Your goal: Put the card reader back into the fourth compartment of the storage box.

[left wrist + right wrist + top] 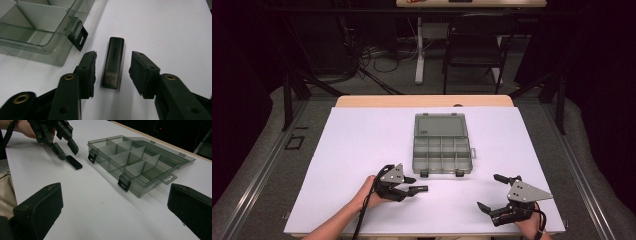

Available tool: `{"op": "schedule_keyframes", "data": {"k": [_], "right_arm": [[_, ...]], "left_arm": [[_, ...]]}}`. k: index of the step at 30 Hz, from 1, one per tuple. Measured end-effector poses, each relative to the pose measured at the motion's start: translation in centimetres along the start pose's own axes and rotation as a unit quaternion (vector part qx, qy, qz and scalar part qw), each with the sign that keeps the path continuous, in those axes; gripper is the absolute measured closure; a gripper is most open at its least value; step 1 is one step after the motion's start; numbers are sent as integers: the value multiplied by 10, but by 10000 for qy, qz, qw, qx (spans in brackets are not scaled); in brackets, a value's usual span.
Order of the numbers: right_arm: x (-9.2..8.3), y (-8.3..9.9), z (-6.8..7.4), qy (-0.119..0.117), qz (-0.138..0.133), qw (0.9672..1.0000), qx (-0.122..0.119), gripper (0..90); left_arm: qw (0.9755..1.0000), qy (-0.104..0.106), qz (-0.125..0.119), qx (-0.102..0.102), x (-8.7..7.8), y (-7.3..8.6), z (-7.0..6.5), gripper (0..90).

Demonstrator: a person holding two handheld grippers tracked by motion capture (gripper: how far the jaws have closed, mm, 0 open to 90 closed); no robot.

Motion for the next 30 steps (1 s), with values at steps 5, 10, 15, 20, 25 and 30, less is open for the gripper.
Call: {"op": "schedule_keyframes", "data": {"k": [5,10,15,20,25,30], "right_arm": [[1,1,0,-19,26,10000,10,0],[1,1,0,-24,36,10000,6,0],[2,1,2,-42,53,10000,-8,0],[2,2,2,-37,95,9999,-8,0],[1,2,2,-19,76,10000,-17,0],[1,2,2,-10,89,9999,-44,0]], "left_arm": [[9999,121,81,-10,5,1,0,647],[9998,156,132,-33,6,3,1,683],[9998,169,123,18,6,4,3,714],[9994,211,140,238,6,4,3,734],[9992,229,136,283,6,3,2,741],[9991,185,168,341,5,3,2,742]]}}
Point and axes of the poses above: each handheld gripper's, and its own axes: x roughly forward along the jaws, y roughly out of its underside, z roughly to its left, the point moved 9 cm from there along x, roughly forward along the jaws, and after that the axes turned 11 degrees about z, right-handed, at the moved point
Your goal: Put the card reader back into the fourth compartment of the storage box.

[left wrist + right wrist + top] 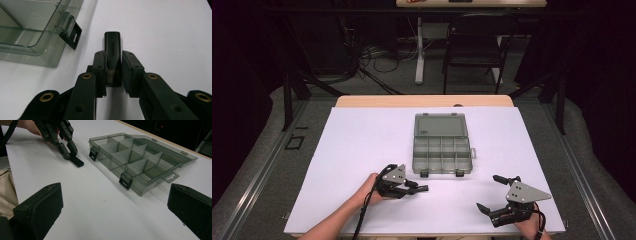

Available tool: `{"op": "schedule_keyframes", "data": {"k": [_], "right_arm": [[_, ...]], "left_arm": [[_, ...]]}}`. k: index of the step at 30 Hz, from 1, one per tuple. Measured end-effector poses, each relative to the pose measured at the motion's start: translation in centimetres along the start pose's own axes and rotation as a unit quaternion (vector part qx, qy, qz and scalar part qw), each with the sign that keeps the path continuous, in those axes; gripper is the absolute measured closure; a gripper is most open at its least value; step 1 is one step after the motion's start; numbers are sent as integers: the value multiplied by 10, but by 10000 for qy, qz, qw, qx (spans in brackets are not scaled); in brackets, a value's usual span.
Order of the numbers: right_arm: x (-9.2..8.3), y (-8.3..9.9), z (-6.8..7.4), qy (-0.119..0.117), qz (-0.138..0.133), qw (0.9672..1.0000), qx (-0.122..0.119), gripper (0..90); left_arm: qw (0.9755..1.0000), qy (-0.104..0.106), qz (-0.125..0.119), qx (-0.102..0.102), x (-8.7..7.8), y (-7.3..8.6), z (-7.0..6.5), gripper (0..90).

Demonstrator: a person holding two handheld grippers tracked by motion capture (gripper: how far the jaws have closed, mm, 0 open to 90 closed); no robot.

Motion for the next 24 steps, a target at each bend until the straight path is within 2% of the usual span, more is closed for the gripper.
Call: {"op": "schedule_keyframes", "data": {"k": [7,24], "right_arm": [[-1,0,-1,3,-6,10000,10,0],[-1,1,-1,2,15,10000,11,0]], "left_arm": [[9999,-83,-77,-24,-3,-2,0,743],[9994,-109,-320,-102,-14,-11,-4,744]]}}
Point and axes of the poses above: each handheld gripper's, and its own axes: x roughly forward along the jaws, y roughly out of its underside, z roughly to its left, the point moved 9 cm from there along x, roughly forward along the jaws, and after that the axes turned 11 degrees about z, right-handed, at the moved point
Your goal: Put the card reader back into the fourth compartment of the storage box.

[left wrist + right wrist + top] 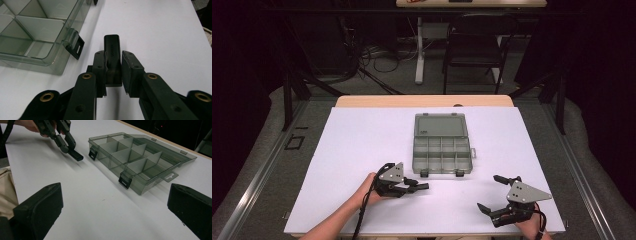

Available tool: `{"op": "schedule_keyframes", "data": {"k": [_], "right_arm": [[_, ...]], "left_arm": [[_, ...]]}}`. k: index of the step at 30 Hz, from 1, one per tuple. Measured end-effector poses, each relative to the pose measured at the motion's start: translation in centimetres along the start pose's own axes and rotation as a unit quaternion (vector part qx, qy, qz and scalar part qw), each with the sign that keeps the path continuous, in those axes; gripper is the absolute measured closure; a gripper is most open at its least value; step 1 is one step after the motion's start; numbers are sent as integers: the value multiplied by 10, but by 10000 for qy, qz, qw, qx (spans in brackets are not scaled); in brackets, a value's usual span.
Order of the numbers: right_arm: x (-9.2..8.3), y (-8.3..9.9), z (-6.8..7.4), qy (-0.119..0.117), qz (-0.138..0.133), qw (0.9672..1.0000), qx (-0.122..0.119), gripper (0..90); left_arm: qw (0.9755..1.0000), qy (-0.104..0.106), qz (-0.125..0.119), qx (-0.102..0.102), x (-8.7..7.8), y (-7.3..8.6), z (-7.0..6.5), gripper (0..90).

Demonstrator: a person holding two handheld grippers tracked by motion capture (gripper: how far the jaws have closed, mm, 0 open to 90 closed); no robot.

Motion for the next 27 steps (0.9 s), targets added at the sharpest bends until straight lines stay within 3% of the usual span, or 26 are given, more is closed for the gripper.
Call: {"op": "schedule_keyframes", "data": {"k": [27], "right_arm": [[1,0,-1,21,13,10000,-2,0]], "left_arm": [[9997,-45,-225,-29,-11,-16,-6,744]]}}
Point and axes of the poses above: each handheld gripper's, and its own axes: x roughly forward along the jaws, y roughly out of its underside, z roughly to its left, the point moved 9 cm from there along x, roughly forward along the jaws, and after that the axes turned 11 degrees about z, right-handed, at the moved point
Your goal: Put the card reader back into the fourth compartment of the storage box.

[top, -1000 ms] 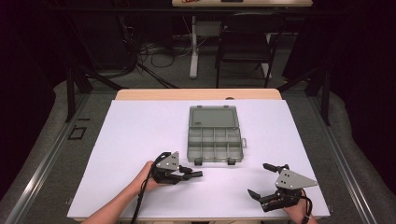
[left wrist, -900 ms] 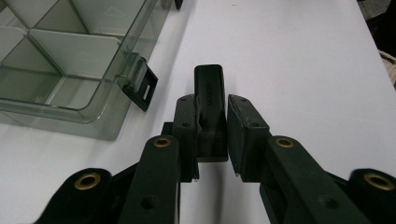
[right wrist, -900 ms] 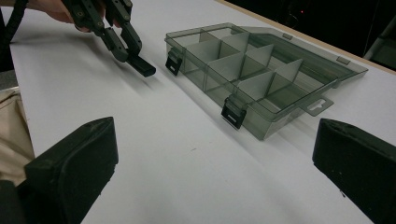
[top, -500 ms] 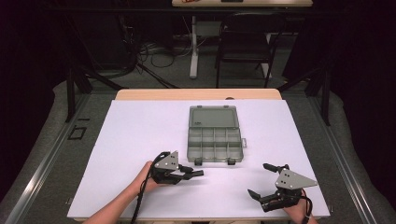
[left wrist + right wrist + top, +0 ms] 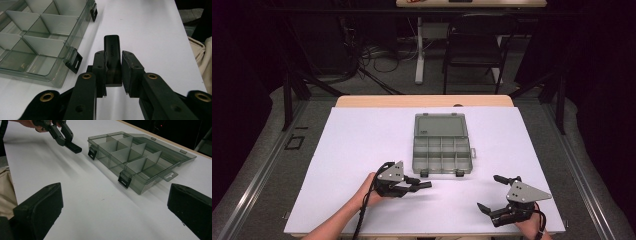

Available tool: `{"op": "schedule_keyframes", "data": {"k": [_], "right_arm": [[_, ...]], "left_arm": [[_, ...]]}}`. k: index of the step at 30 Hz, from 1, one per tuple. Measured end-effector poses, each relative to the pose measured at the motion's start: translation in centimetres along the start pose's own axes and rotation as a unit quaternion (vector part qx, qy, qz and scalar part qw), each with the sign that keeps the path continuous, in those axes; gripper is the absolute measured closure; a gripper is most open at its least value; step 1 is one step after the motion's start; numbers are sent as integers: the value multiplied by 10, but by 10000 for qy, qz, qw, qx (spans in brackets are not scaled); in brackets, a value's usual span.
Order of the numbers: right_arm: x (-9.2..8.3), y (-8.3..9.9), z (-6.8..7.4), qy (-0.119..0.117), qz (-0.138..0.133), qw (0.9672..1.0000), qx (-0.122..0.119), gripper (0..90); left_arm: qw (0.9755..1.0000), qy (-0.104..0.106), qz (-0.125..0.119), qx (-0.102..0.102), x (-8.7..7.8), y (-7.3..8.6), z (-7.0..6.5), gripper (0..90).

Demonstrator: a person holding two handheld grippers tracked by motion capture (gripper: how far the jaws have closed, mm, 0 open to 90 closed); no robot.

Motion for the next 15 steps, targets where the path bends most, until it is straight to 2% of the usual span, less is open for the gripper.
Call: {"op": "schedule_keyframes", "data": {"k": [15], "right_arm": [[1,0,0,5,31,10000,7,0]], "left_arm": [[10000,8,-92,-22,-3,-12,-2,743]]}}
Point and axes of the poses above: each handheld gripper's, and its own axes: x roughly forward along the jaws, y roughly out of its underside, z roughly to its left, the point moved 9 cm from there along x, roughly forward along the jaws, and after that the axes turned 11 degrees about z, right-handed, at the moved point
